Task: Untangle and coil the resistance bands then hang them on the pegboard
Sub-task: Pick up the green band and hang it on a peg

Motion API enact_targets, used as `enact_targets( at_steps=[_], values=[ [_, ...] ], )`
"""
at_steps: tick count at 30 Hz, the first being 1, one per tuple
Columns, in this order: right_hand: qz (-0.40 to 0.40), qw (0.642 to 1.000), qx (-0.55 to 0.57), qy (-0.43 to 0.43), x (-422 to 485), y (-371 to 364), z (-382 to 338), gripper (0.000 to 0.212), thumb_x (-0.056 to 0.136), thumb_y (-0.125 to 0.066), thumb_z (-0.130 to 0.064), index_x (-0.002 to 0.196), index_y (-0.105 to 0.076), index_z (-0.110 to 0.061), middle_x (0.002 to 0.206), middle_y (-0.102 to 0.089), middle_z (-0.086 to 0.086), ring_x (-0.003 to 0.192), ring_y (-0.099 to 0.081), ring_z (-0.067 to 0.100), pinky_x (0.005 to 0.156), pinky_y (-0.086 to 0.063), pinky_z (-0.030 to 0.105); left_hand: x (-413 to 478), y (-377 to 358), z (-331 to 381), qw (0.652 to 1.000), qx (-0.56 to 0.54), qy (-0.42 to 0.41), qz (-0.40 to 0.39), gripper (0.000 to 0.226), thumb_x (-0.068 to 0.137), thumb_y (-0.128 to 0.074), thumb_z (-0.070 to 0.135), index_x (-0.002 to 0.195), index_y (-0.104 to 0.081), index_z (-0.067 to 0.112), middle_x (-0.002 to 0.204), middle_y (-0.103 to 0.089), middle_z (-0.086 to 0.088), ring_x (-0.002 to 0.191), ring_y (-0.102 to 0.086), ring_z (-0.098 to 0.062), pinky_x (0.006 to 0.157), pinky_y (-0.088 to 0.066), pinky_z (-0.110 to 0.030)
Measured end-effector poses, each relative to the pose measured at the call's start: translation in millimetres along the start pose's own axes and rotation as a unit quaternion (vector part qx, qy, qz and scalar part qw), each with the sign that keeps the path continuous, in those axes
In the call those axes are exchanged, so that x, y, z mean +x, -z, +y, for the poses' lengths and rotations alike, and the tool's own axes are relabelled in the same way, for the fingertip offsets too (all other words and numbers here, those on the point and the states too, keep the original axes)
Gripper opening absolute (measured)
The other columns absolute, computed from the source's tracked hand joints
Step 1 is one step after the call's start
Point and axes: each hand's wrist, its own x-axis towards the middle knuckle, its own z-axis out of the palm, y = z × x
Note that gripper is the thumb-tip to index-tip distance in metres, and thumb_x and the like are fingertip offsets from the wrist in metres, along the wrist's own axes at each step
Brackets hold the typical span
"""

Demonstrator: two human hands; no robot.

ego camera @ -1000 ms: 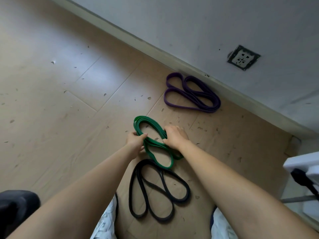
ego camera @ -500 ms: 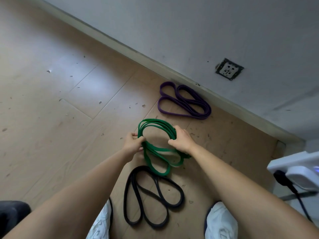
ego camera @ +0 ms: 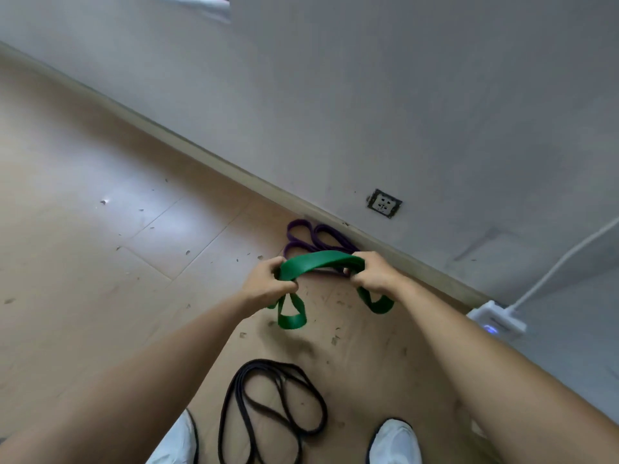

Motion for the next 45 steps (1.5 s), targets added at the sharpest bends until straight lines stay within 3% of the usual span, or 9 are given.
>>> enact_targets(
  at_steps=[8,12,16,20,24,27,33,38,45],
  values=[
    [0.013,0.998,-0.040,0.042,-52.1,65.3,-25.5,0.023,0.077,-0.084,-0.014,0.078,-0.065,-0.026,0.079,-0.069,0.001,0.080,-0.065,0.020,0.071,-0.047,0.029,-33.5,43.5,105.2,0.993,0.038,-0.114,-0.014,0.014,0.074,-0.079,0.003,0.083,-0.070,0.009,0.065,-0.062,0.002,0.059,-0.057,-0.011,0.060,-0.046,-0.028],
    [0.005,0.997,0.015,0.080,-84.4,84.7,-39.6,0.023,0.076,-0.087,-0.021,0.093,-0.073,-0.014,0.095,-0.075,0.011,0.096,-0.071,0.028,0.086,-0.054,0.040,-59.8,46.5,163.2,0.986,-0.004,-0.162,-0.039,0.020,0.072,-0.086,0.006,0.089,-0.075,0.005,0.080,-0.074,-0.017,0.071,-0.068,-0.020,0.067,-0.057,-0.032],
    [0.000,0.971,0.187,0.150,-126.5,97.8,-65.1,0.037,0.079,-0.084,-0.012,0.115,-0.073,-0.016,0.107,-0.077,0.002,0.106,-0.071,0.014,0.083,-0.053,0.019,-83.7,40.2,214.6,0.976,-0.017,-0.203,-0.076,0.029,0.071,-0.087,0.012,0.095,-0.075,0.001,0.084,-0.073,-0.019,0.075,-0.069,-0.024,0.072,-0.058,-0.036],
    [-0.008,0.915,0.318,0.249,-161.0,115.4,-95.6,0.047,0.084,-0.080,-0.020,0.129,-0.066,-0.018,0.126,-0.071,0.006,0.122,-0.064,0.021,0.105,-0.050,0.037,-103.2,31.0,253.9,0.965,0.023,-0.244,-0.097,0.017,0.077,-0.086,0.008,0.091,-0.076,0.007,0.074,-0.070,-0.001,0.070,-0.065,-0.014,0.066,-0.051,-0.025],
    [0.023,0.878,0.377,0.295,-182.5,129.6,-113.8,0.040,0.092,-0.071,-0.012,0.131,-0.063,-0.010,0.127,-0.070,0.012,0.123,-0.064,0.026,0.107,-0.049,0.039,-113.9,30.6,287.1,0.960,0.021,-0.266,-0.086,0.025,0.070,-0.087,0.022,0.089,-0.078,0.009,0.075,-0.070,-0.006,0.072,-0.065,-0.017,0.072,-0.051,-0.033],
    [0.043,0.869,0.380,0.313,-194.3,143.3,-122.2,0.047,0.095,-0.069,-0.025,0.138,-0.057,-0.011,0.127,-0.069,0.015,0.123,-0.063,0.030,0.112,-0.044,0.049,-121.2,33.2,315.5,0.955,0.001,-0.282,-0.092,0.031,0.068,-0.085,0.022,0.093,-0.077,0.007,0.080,-0.073,-0.009,0.077,-0.069,-0.019,0.074,-0.055,-0.028],
    [0.076,0.846,0.403,0.340,-214.7,192.2,-145.3,0.040,0.097,-0.063,-0.035,0.130,-0.061,-0.012,0.102,-0.067,0.017,0.096,-0.066,0.031,0.099,-0.048,0.051,-128.3,25.8,373.6,0.953,-0.061,-0.284,-0.091,0.021,0.084,-0.079,0.011,0.103,-0.075,0.002,0.080,-0.069,-0.005,0.076,-0.064,-0.020,0.076,-0.054,-0.029],
    [0.142,0.834,0.390,0.363,-232.9,260.6,-181.1,0.033,0.100,-0.060,-0.033,0.114,-0.066,-0.003,0.075,-0.051,0.004,0.068,-0.053,0.017,0.079,-0.052,0.038,-132.8,20.8,442.9,0.948,-0.101,-0.291,-0.073,0.042,0.075,-0.086,0.026,0.107,-0.074,0.002,0.071,-0.059,0.000,0.066,-0.055,-0.016,0.076,-0.052,-0.034],
    [0.221,0.815,0.373,0.384,-255.6,345.3,-233.2,0.022,0.099,-0.064,-0.030,0.103,-0.070,-0.010,0.067,-0.044,0.000,0.061,-0.043,0.013,0.064,-0.043,0.031,-136.9,41.0,528.4,0.932,-0.031,-0.358,-0.056,0.035,0.086,-0.080,0.020,0.116,-0.066,0.010,0.090,-0.071,-0.006,0.074,-0.063,-0.019,0.078,-0.056,-0.032]
  ],
)
